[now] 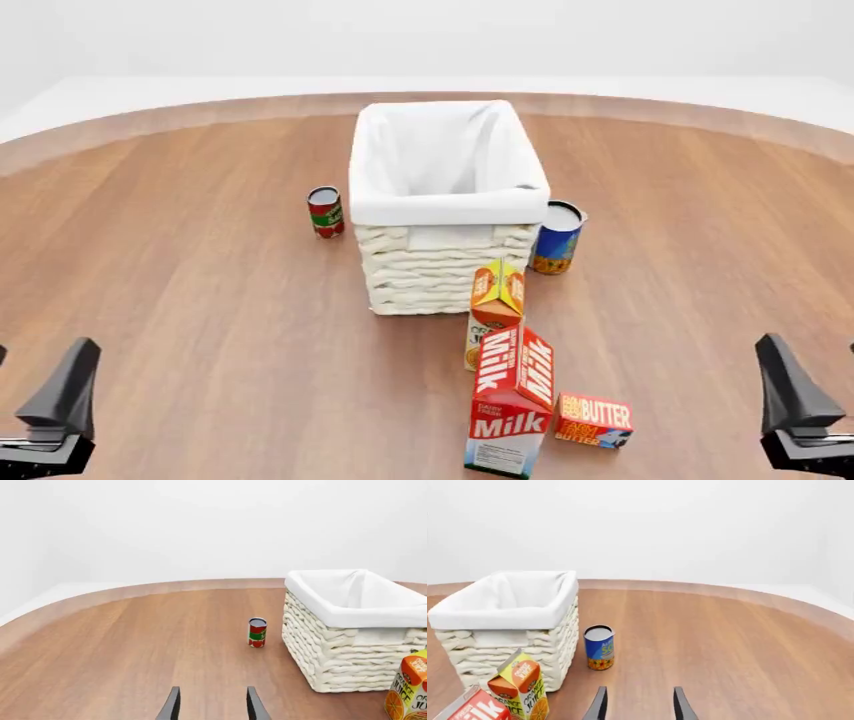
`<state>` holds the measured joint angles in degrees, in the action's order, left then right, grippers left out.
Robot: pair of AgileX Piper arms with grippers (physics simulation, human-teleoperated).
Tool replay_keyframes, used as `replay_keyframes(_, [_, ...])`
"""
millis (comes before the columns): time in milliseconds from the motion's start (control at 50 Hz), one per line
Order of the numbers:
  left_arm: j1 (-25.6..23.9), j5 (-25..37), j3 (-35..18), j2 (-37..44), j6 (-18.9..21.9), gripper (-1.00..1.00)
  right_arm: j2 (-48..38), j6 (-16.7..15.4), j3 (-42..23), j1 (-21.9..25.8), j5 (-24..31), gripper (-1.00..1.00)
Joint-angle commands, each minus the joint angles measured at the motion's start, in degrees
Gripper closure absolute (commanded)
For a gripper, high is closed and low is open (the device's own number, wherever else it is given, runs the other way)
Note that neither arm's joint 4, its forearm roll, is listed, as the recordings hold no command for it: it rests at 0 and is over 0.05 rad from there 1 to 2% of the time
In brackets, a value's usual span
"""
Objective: Pick up the butter and put it in the basket.
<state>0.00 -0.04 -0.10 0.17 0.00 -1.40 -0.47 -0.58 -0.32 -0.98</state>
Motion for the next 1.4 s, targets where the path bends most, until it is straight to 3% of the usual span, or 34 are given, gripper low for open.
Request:
replay_keyframes(20, [0.0, -0.1, -0.1, 0.3, 0.0, -1.0, -2.9, 1.2, 0.4, -0.4, -1.0, -1.0])
replay_keyframes(220, [0.0, -0.1, -0.1, 0.3, 0.0, -1.0, -1.1, 1.3, 0.2, 0.8, 1.6, -1.0])
replay_keyframes(360, [0.0, -0.1, -0.1, 0.3, 0.0, -1.0, -2.8, 1.7, -4.5, 2.6, 4.9, -1.0])
replay_keyframes(400, [0.0, -0.1, -0.1, 0.3, 0.0, -1.0, -2.7, -0.7, -5.9, 3.5, 5.8, -1.0])
replay_keyframes(500, [0.0, -0.1, -0.1, 0.3, 0.0, -1.0, -5.4, -2.0, -7.4, 4.4, 5.2, -1.0])
replay_keyframes(580, [0.0, -0.1, -0.1, 0.3, 0.0, -1.0, -8.1, -5.0, -10.2, 7.3, 6.4, -1.0])
replay_keyframes(640, [0.0, -0.1, -0.1, 0.3, 0.0, -1.0, -11.2, -4.3, -10.9, 8.5, 5.9, -1.0])
replay_keyframes(700, [0.0, -0.1, -0.1, 0.3, 0.0, -1.0, -18.6, -1.2, -11.4, 10.4, 3.1, -1.0])
replay_keyframes(760, [0.0, -0.1, -0.1, 0.3, 0.0, -1.0, -20.2, -1.5, -11.8, 10.7, 2.5, -1.0])
replay_keyframes(980, [0.0, -0.1, -0.1, 0.3, 0.0, -1.0, -21.5, 0.7, -17.6, 12.9, 11.1, -1.0])
replay_keyframes(1000, [0.0, -0.1, -0.1, 0.3, 0.0, -1.0, -21.2, -0.9, -18.0, 13.6, 11.9, -1.0])
replay_keyframes(1100, [0.0, -0.1, -0.1, 0.3, 0.0, -1.0, -23.6, -2.0, -20.5, 15.3, 14.5, -1.0])
replay_keyframes(1140, [0.0, -0.1, -0.1, 0.3, 0.0, -1.0, -24.6, -4.2, -21.2, 15.8, 15.1, -1.0])
replay_keyframes(1400, [0.0, -0.1, -0.1, 0.3, 0.0, -1.0, -33.4, -12.0, -24.7, 16.4, 17.6, -1.0])
